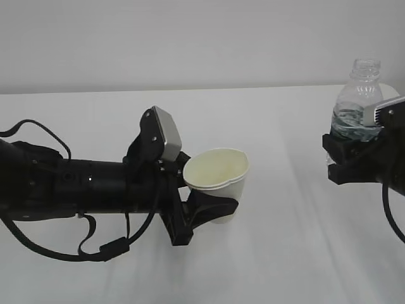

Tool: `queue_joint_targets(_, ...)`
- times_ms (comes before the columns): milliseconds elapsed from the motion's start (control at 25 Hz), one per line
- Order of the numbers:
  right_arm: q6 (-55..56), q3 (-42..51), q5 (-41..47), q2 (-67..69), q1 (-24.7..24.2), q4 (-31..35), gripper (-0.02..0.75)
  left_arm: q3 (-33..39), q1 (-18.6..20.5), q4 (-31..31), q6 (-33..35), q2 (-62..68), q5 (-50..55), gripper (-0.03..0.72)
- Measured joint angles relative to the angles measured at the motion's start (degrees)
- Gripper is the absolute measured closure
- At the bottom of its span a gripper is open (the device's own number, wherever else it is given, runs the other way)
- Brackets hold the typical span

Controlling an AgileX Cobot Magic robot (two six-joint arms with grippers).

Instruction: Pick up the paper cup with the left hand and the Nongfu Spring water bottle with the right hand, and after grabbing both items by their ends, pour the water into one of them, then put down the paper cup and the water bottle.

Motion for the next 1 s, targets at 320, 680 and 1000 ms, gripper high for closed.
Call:
queue_joint_targets(320,0.04,0.0,4.71,-3.46,0.0,-0.39,0.346,-3.54,-2.15,0.95,-3.23,3.27,0.0,0.249)
queue_joint_targets(680,-1.25,0.0,7.03,-4.31,0.0,-1.72,0.346,-9.8,-3.27,9.51,-8.26,5.0,3.23,0.25)
queue_joint_targets(1000,-1.39,0.0,8.23,-5.86,0.0,-3.1,0.346,-10.32,-3.27,10.57,-9.28,6.62,5.39,0.26)
